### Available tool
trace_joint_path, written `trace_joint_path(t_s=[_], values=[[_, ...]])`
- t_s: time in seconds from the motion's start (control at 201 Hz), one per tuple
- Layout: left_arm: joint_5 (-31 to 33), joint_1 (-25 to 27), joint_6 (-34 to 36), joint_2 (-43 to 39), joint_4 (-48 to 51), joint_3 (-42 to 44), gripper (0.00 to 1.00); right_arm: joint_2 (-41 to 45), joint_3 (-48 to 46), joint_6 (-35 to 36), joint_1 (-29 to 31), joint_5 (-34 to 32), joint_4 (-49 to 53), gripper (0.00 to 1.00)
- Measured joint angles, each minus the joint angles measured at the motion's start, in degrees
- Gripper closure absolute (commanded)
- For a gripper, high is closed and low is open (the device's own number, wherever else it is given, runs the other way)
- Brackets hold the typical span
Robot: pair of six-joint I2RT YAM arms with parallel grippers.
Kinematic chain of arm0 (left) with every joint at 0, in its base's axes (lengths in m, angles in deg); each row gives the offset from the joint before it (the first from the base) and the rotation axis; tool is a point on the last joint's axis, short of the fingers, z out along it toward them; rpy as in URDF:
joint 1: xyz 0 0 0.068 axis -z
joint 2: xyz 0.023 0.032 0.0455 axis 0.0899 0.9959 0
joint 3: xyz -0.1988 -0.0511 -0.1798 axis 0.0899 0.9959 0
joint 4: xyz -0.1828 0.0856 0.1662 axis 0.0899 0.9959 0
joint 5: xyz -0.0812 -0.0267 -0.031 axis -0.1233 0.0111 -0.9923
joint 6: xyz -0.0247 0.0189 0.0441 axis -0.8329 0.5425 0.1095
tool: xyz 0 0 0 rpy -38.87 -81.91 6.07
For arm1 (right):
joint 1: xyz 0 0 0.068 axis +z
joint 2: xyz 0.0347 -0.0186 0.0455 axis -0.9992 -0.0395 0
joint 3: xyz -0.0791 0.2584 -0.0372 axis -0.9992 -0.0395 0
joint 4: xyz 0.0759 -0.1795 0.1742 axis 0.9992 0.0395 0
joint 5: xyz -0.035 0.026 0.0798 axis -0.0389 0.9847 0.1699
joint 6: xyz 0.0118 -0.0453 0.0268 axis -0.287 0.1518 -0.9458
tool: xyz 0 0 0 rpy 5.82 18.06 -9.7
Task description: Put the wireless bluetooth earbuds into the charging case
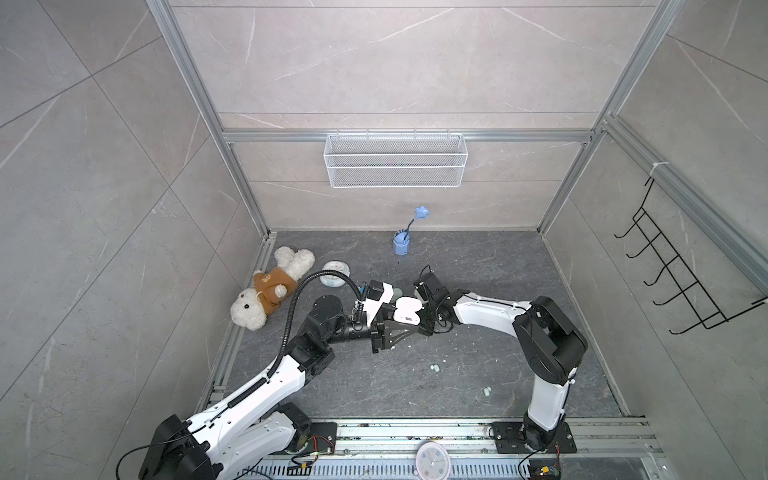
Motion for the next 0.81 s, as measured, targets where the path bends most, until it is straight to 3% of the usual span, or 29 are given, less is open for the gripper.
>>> trace_joint_path(t_s=[0.806], values=[[0.17, 0.00, 0.02, -0.48, 0.04, 0.59, 0.86, -0.15, 2.73, 1.31, 0.00, 0.90, 2.29, 0.14]])
